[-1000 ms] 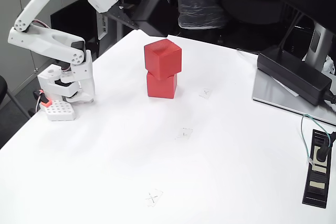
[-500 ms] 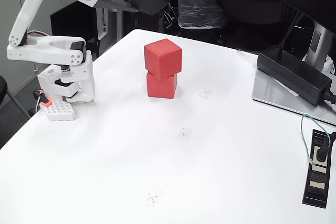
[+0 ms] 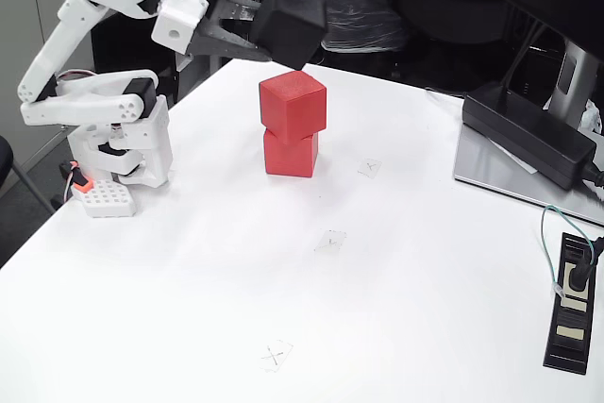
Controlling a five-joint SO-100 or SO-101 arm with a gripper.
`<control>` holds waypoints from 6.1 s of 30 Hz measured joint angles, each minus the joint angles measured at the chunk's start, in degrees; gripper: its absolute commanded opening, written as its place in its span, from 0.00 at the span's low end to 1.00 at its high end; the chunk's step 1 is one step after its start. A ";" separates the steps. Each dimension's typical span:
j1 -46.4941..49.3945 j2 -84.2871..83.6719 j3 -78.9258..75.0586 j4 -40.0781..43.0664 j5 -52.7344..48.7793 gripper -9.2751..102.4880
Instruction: Stack the three blocks in an ordered color.
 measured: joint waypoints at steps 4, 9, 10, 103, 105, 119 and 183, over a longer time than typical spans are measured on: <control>-0.26 1.76 4.22 -1.14 -1.93 0.14; -1.67 2.55 6.50 -1.85 -2.29 0.14; -3.08 2.55 7.12 -1.85 -2.29 0.14; -12.13 2.72 15.47 -11.60 -2.37 0.37; -12.13 2.99 13.10 -11.25 -2.37 0.37; -12.13 3.52 -1.14 -11.25 2.37 0.37; 18.63 3.16 32.70 -29.53 84.81 0.07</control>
